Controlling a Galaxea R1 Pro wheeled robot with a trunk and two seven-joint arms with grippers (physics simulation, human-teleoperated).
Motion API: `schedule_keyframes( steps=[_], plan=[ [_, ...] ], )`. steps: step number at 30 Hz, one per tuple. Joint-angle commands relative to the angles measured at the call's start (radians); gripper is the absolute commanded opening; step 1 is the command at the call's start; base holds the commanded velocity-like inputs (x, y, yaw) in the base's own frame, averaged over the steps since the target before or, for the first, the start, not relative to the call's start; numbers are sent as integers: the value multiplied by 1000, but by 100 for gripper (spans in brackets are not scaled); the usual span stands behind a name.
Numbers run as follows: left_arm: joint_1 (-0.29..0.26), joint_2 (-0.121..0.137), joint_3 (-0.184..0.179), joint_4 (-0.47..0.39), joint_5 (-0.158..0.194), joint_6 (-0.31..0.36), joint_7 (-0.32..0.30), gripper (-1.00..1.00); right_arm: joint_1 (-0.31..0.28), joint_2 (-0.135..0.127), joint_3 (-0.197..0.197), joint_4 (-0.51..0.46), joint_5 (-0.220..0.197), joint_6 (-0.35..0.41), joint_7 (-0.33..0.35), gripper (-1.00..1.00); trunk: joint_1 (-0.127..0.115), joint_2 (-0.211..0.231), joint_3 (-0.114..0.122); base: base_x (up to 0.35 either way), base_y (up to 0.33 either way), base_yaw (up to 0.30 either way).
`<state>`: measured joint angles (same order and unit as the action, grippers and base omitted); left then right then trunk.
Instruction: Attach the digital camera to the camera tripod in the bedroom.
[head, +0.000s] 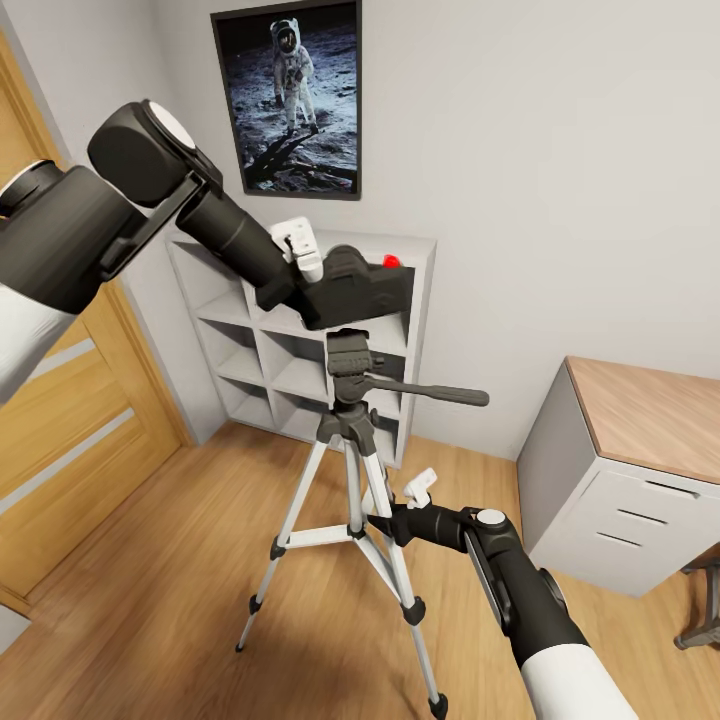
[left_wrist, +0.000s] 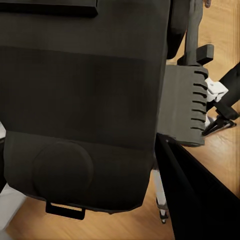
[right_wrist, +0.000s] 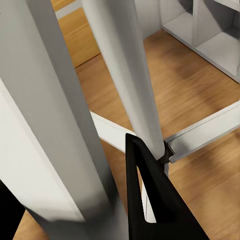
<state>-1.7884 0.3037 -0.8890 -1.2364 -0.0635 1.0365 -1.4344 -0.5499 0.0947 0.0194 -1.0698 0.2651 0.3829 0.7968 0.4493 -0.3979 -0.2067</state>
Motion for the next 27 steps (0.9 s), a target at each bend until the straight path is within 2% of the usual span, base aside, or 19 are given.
schedule_keyframes(
  steps=[1,8,27],
  plan=[
    [-2,-2,-1,2,-9,8,-11,-100,-1,0,-1,-1,34,0,4,-100,1,-2,-2,0,0,0],
    [-2,-11,0,11,-10,8,-11,-100,-1,0,-1,0,34,-1,4,-100,1,-2,-2,0,0,0],
    [-2,-1,-10,7,-10,8,-11,-100,-1,0,-1,2,34,-1,2,-100,1,-2,-2,0,0,0]
  ],
)
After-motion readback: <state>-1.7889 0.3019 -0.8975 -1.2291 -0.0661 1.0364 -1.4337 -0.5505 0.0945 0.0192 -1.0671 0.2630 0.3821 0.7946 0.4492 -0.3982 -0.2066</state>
